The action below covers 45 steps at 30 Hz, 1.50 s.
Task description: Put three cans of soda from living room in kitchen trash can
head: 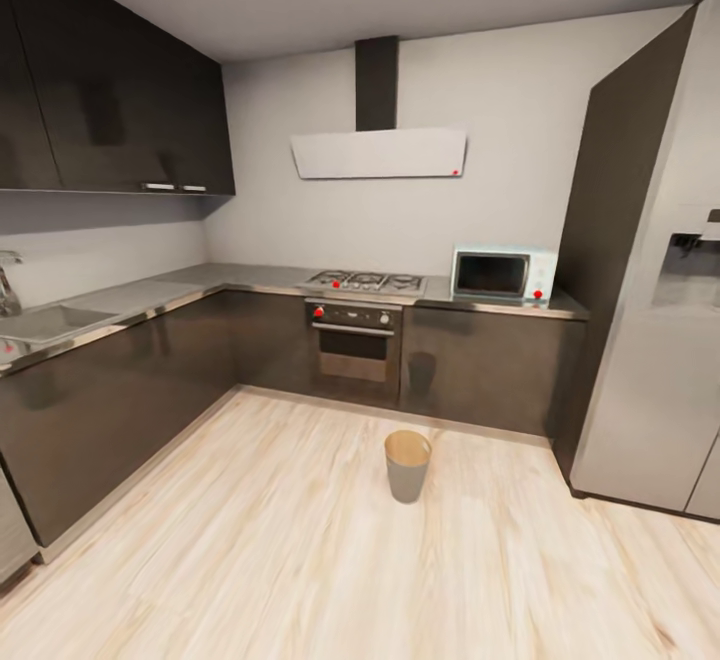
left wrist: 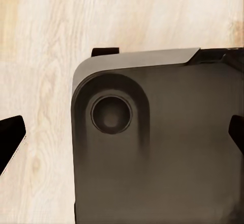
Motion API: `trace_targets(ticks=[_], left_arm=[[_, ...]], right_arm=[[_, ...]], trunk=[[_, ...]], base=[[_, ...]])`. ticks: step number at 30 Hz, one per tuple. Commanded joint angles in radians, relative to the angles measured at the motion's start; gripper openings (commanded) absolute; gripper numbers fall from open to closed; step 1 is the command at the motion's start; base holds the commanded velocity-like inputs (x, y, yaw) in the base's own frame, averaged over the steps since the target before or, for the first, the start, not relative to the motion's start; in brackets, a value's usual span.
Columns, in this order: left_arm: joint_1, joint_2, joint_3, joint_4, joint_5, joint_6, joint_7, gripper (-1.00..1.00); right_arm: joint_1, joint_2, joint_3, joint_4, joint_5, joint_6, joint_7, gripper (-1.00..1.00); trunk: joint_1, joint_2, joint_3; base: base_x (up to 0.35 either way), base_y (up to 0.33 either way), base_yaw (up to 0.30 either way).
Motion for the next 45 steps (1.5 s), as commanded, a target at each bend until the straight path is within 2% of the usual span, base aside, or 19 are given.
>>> trace_targets(ticks=[1,45], left_arm=[[0.0,0.0,0.0,0.0,0.0,0.0,0.0,1.0],[0.0,-0.001,0.001,-0.001,0.0,-0.005,0.0,1.0]], right_arm=[[0.0,0.0,0.0,0.0,0.0,0.0,0.0,1.0],[0.0,-0.001,0.0,0.0,0.0,0.0,0.0,1.0]], trunk=[[0.0,0.0,0.0],[0.0,0.0,0.0]], base=[[0.343,0.005,0.0],[0.343,0.007,0.0]])
